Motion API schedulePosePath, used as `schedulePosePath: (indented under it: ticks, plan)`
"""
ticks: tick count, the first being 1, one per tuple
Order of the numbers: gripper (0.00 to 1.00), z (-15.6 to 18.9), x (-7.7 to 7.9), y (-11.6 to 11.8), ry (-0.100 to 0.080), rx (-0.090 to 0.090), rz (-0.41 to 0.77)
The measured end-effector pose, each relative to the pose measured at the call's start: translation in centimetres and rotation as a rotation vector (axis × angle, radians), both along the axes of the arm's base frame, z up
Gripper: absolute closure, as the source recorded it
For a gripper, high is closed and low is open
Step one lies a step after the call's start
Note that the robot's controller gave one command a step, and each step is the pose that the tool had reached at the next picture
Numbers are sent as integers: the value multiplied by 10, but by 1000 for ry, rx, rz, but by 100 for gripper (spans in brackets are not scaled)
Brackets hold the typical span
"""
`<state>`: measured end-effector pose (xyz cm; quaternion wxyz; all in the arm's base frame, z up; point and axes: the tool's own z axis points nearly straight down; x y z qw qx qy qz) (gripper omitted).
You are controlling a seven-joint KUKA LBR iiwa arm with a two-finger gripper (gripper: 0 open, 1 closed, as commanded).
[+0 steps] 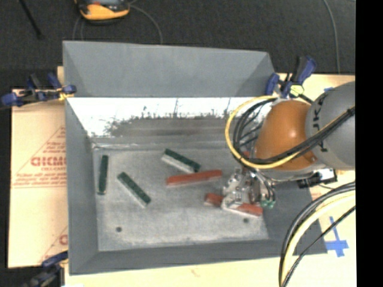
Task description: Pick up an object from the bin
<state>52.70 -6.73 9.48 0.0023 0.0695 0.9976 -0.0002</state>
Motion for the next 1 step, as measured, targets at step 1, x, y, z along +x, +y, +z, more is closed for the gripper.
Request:
schedulePosePath:
  ticks: [1]
  plan:
    - [100,132,21,-3,0,0,-56]
